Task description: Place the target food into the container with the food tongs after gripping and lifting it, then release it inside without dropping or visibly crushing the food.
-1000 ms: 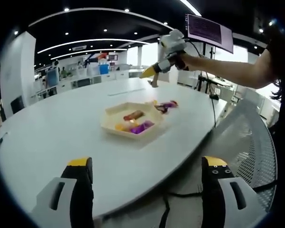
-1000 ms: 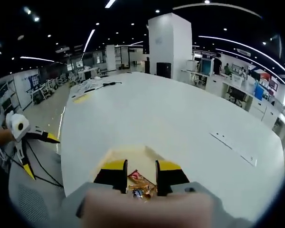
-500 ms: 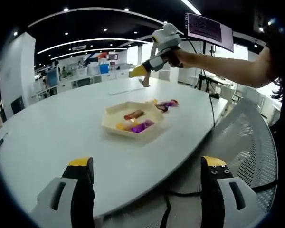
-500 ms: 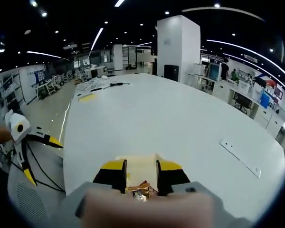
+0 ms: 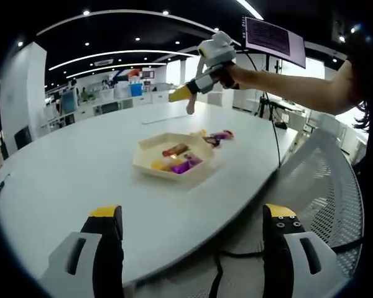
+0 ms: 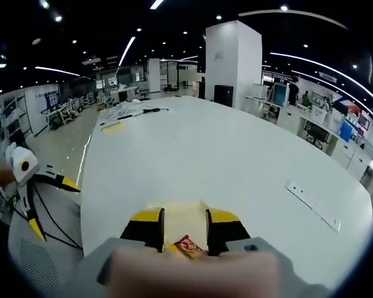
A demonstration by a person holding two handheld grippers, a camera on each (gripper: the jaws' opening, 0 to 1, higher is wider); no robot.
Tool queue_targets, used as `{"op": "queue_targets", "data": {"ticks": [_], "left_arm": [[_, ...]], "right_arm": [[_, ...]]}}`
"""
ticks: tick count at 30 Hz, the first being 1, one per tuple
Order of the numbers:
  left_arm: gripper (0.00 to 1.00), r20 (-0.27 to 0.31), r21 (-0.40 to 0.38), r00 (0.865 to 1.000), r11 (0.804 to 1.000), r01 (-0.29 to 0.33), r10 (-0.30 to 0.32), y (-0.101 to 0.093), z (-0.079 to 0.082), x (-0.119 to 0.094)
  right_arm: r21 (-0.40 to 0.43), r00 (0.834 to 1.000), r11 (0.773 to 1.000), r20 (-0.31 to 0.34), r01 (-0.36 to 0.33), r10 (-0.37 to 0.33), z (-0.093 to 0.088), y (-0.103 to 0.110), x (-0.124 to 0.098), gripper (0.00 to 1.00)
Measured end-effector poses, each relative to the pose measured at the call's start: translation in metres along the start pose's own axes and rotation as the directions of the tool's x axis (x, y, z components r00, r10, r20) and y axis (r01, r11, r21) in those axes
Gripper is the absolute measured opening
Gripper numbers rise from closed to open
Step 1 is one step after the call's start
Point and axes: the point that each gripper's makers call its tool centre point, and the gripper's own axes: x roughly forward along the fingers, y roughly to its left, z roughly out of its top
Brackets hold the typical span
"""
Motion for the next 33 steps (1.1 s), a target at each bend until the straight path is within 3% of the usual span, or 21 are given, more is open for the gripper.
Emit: {"op": "queue_targets", "data": {"ticks": [6,15,23,29,33], "left_arm": [[0.9,-0.002,-0.001,1.0,1.0,0.002,-0.002,0.0,0.0,0.0],[0.91,-0.01,-0.004,1.0,1.0,-0.002,0.002,0.001,-0.002,0.0],[0.9,-0.013,-0.001,1.0,1.0,-0.012,0.012,0.003,-0.003,0.0],[0.89,-0.02,-0.001,1.0,1.0,-0.015,0.015,0.003,-0.003,0.001],[0.89,-0.015,0.001,1.0,1.0,-0.018,0.018,0.003,-0.003,0.0]], "right_arm": [[0.035,0.999,0.999,-0.01,0.031,-0.031,-0.015,-0.016,-0.013,0.26],[0.131,0.997,0.989,0.031,0.063,-0.068,-0.029,-0.039,-0.031,0.26],[0.14,0.996,0.987,0.022,0.082,-0.086,-0.045,-0.048,-0.035,0.26],[0.13,0.994,0.986,-0.027,0.106,-0.103,-0.068,-0.058,-0.034,0.27],[0.181,0.995,0.979,-0.008,0.095,-0.095,-0.076,-0.062,-0.033,0.27]]}}
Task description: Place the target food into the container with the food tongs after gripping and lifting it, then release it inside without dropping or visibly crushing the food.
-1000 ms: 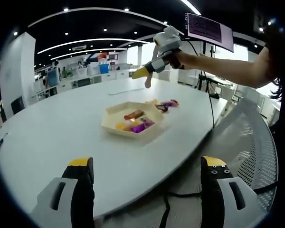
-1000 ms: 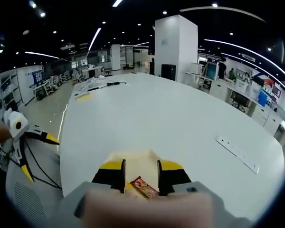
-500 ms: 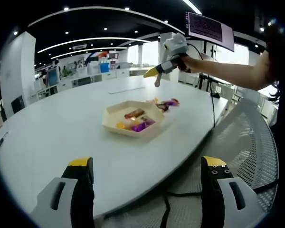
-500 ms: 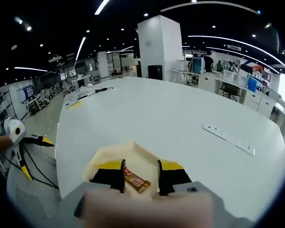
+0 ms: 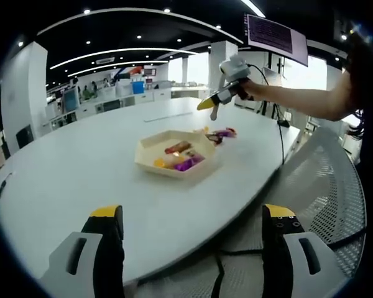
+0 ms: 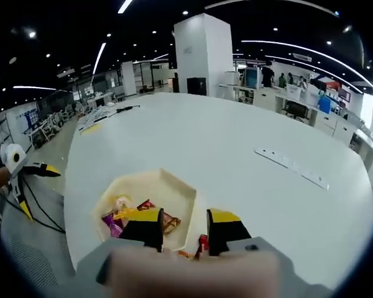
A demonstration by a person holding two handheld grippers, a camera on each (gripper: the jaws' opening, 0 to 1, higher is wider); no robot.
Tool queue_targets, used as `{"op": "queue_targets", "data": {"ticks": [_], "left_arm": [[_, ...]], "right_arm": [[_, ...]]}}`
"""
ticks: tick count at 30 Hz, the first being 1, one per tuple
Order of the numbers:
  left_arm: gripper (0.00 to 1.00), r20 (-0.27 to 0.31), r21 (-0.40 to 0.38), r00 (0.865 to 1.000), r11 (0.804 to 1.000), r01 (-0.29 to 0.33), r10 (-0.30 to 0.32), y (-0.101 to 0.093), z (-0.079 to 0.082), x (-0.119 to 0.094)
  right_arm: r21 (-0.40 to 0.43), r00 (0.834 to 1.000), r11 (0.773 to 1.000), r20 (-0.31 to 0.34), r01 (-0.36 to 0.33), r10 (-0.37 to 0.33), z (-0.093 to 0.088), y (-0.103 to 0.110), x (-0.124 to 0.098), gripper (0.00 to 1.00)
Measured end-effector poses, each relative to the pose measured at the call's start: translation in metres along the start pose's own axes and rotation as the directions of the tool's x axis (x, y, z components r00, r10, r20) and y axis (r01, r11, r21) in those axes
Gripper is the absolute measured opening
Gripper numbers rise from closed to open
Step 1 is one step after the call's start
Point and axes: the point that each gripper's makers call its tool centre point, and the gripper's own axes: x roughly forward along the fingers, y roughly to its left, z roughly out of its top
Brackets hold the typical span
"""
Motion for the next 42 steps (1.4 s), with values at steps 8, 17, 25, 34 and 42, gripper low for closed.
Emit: {"op": "queue_targets", "data": {"ticks": [8,17,25,34,42], "left_arm": [[0.88,0.003,0.002,1.0,1.0,-0.012,0.012,0.001,0.0,0.0],[0.88,0.031,0.005,0.999,1.0,-0.014,0.014,0.001,0.005,-0.001],[0.88,0.03,0.005,0.999,1.0,-0.015,0.015,0.001,0.004,-0.001],[0.88,0.03,0.005,0.999,1.0,-0.016,0.016,0.001,0.005,0.0],[0.88,0.027,0.005,0.999,1.0,-0.02,0.019,0.001,0.004,-0.001]], "right_arm": [[0.019,1.0,1.0,-0.006,0.013,-0.013,-0.016,-0.008,0.008,0.27],[-0.008,0.997,0.999,-0.069,0.037,-0.038,-0.046,-0.011,0.021,0.27],[-0.009,0.993,0.997,-0.09,0.073,-0.073,-0.058,-0.018,0.031,0.26],[0.019,0.992,0.995,-0.079,0.1,-0.098,-0.062,-0.021,0.035,0.27],[-0.025,0.99,0.993,-0.077,0.116,-0.117,-0.063,-0.019,0.038,0.26]]}}
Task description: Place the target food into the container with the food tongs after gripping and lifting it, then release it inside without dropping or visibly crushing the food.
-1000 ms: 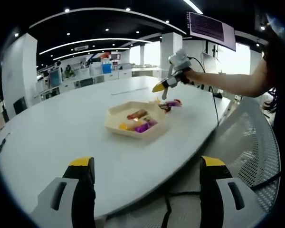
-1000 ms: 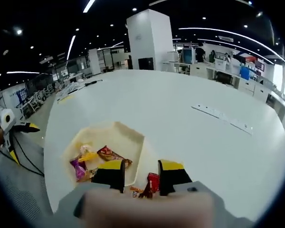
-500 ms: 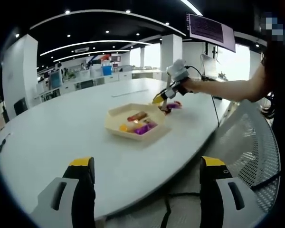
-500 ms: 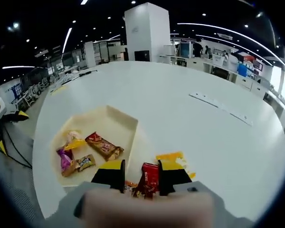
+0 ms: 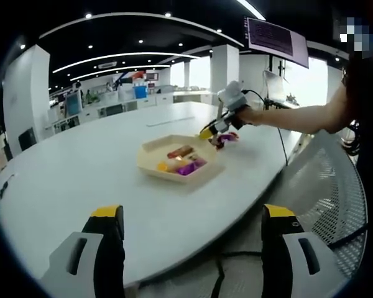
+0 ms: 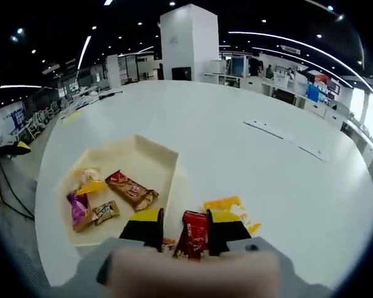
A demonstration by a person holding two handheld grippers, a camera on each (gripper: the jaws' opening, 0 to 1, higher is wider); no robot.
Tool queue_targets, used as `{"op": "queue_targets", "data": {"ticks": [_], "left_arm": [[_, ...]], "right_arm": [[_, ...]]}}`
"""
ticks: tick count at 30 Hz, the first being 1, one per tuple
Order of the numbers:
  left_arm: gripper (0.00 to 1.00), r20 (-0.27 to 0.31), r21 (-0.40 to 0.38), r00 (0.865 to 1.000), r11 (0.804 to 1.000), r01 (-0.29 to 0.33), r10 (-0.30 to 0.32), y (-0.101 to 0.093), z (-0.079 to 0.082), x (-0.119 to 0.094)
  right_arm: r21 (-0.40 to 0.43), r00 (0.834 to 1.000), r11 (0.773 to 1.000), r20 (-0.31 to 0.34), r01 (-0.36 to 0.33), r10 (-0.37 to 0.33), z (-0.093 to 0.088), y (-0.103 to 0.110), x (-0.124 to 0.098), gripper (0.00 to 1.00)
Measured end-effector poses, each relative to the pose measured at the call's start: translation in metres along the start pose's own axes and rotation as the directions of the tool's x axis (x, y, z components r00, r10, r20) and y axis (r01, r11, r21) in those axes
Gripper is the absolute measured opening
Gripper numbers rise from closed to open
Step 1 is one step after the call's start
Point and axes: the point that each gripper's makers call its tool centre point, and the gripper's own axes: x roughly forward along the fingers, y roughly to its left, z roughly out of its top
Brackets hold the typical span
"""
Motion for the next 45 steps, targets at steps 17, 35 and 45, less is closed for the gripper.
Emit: {"op": "queue_targets", "data": {"ticks": [17,35,45], "left_arm": [[0.88,-0.021,-0.003,1.0,1.0,-0.002,0.001,0.0,-0.003,0.001],[0.87,-0.025,-0.005,1.0,1.0,0.017,-0.017,-0.002,-0.004,0.0],[0.86,-0.021,-0.005,0.999,1.0,0.029,-0.029,-0.004,-0.003,0.0]], "right_arm": [[0.061,0.998,0.997,0.05,0.04,-0.043,-0.001,-0.013,-0.015,0.23],[0.056,0.99,0.996,0.114,0.071,-0.077,0.038,-0.012,-0.049,0.23],[0.056,0.988,0.995,0.127,0.081,-0.088,0.065,-0.011,-0.076,0.23]]}}
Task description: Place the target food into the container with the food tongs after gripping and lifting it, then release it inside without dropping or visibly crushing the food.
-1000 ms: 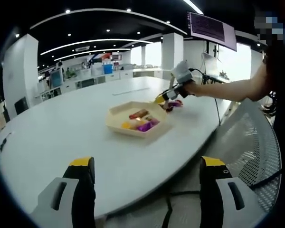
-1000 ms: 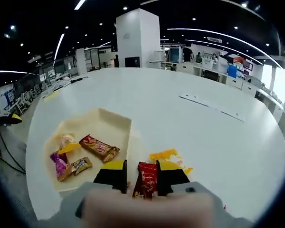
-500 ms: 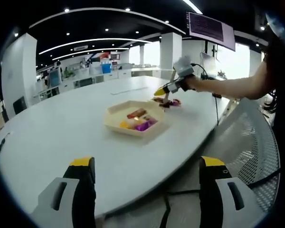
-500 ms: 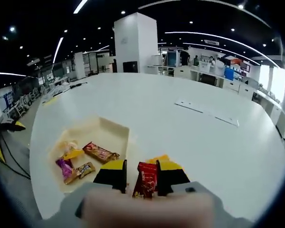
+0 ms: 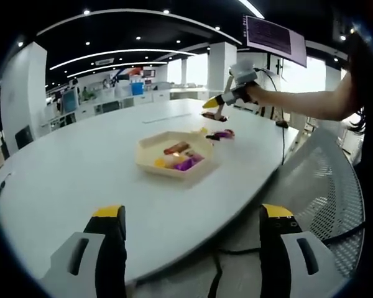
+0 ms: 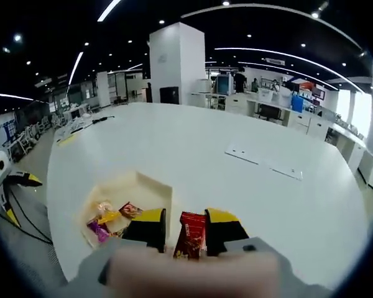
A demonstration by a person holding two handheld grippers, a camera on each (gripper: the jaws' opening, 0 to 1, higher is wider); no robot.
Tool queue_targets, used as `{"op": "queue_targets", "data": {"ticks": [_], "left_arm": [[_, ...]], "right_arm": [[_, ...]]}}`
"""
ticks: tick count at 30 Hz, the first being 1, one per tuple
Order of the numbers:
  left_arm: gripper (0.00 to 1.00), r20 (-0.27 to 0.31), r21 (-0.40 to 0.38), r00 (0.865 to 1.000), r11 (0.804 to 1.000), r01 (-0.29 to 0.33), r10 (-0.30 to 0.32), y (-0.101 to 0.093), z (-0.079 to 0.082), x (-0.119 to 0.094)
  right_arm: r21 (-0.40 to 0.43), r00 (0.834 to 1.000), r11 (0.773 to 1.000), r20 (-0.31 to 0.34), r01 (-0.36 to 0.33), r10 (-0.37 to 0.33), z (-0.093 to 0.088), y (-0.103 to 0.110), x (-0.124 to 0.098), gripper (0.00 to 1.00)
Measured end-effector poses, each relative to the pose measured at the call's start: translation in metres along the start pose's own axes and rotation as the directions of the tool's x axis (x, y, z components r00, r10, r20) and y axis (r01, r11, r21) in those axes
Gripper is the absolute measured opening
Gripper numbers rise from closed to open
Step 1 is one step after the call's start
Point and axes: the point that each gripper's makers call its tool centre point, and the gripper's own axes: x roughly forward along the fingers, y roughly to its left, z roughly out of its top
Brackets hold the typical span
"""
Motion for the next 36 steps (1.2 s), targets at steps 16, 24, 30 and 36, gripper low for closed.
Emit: {"op": "queue_targets", "data": {"ticks": [16,24,30,36], "left_arm": [[0.86,0.032,0.01,0.999,1.0,0.005,-0.005,0.0,0.005,-0.001],[0.85,0.043,0.014,0.999,1.0,0.003,-0.004,-0.001,0.007,-0.001],[0.85,0.047,0.015,0.999,1.0,-0.002,0.001,0.0,0.007,-0.002],[0.85,0.053,0.017,0.999,1.0,-0.001,0.0,-0.001,0.008,-0.002]], "right_arm": [[-0.019,0.999,1.0,0.029,0.022,-0.021,0.033,0.001,-0.028,0.24],[-0.008,0.999,1.0,0.051,0.011,-0.011,0.044,0.007,-0.032,0.24],[-0.002,0.999,1.0,0.034,0.005,-0.005,0.043,0.01,-0.03,0.24],[-0.028,1.0,1.0,0.022,-0.009,0.01,0.048,0.021,-0.025,0.24]]}}
